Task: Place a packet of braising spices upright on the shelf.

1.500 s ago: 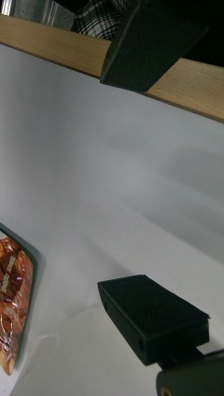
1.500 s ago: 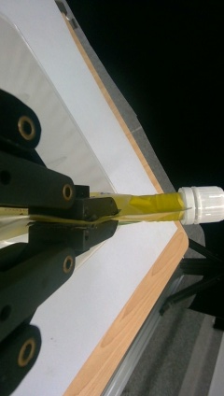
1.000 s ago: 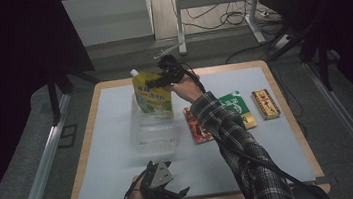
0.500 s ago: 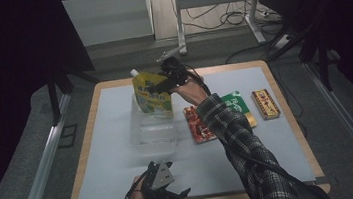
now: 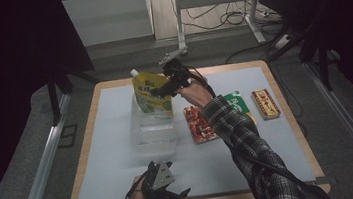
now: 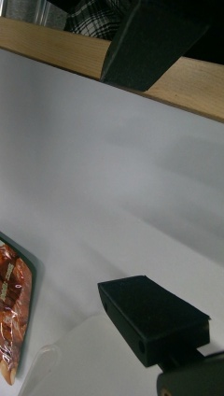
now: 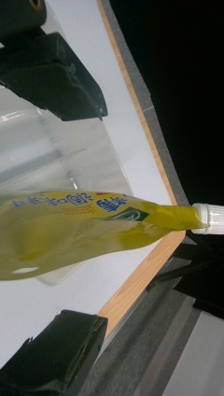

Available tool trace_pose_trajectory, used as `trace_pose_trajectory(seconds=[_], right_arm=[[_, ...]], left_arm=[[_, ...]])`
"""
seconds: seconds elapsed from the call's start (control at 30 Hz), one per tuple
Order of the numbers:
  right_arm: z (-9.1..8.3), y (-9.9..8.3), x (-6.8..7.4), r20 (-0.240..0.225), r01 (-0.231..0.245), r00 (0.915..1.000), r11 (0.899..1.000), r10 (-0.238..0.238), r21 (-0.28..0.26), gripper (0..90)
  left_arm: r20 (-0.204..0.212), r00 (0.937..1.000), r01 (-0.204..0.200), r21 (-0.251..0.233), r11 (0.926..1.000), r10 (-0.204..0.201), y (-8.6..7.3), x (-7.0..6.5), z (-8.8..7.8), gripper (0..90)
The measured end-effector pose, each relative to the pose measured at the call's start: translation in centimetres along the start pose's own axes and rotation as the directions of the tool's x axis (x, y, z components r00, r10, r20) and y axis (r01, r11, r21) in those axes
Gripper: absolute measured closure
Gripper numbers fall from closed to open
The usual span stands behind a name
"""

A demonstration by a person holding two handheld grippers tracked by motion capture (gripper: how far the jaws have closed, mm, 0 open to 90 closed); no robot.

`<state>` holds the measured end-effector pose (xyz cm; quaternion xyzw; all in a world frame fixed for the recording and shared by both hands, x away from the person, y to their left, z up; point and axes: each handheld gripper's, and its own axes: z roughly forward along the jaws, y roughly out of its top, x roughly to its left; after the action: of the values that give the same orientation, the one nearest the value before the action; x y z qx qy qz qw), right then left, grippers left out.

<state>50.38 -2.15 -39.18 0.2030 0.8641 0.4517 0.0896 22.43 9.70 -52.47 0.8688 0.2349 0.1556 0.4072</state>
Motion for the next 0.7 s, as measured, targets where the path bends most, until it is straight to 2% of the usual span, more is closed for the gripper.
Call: trace_pose_trajectory(seconds=[0.2, 0.43, 0.7], right_arm=[[-0.6, -0.5, 0.3, 0.013, 0.03, 0.9995, 0.999, -0.03, 0.014, 0.4], [-1.1, -1.3, 0.6, 0.023, 0.043, 0.9988, 0.999, -0.043, 0.032, 0.3], [-1.9, -2.4, 1.0, 0.015, 0.038, 0.9991, 0.998, -0.039, 0.041, 0.0]], left_arm=[[-0.005, 1.0, -0.006, 0.003, 1.0, 0.006, 0.0, 0.0, 0.1, 3.6], [-0.001, 1.0, -0.009, 0.005, 0.9999, 0.009, 0.0, -0.1, 0.1, 3.6], [0.001, 1.0, -0.009, 0.004, 0.9999, 0.009, 0.0, -0.1, 0.1, 3.6]])
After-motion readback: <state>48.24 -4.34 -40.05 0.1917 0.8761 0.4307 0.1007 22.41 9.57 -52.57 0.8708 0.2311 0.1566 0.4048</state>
